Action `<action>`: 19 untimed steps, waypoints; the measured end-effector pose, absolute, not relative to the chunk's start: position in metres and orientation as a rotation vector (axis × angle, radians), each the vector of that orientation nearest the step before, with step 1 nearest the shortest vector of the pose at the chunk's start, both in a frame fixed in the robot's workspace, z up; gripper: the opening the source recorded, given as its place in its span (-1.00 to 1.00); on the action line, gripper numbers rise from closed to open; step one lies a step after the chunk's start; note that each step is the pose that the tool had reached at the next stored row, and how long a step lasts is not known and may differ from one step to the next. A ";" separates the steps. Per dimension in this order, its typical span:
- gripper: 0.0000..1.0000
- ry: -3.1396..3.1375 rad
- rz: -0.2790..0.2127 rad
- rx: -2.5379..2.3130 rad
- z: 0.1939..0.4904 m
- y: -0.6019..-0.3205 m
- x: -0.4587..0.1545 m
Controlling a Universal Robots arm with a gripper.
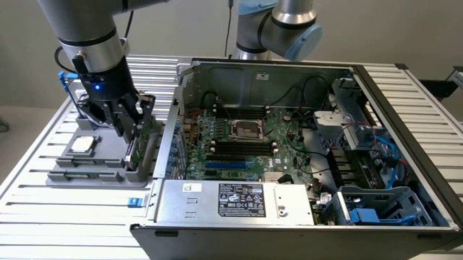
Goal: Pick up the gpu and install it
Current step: 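Pick up the gpu and move the gpu toward the slot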
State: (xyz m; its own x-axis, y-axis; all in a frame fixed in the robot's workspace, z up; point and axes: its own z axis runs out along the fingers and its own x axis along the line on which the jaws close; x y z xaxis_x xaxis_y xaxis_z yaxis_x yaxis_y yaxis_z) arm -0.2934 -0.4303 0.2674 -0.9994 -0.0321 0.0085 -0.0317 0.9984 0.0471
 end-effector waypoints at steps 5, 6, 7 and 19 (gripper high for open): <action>-0.15 -3.131 -0.074 0.051 0.258 -0.430 -0.292; -0.15 -3.131 -0.074 0.051 0.256 -0.430 -0.292; -0.15 -3.131 -0.073 0.051 0.255 -0.430 -0.292; -0.15 -3.132 -0.074 0.051 0.241 -0.430 -0.289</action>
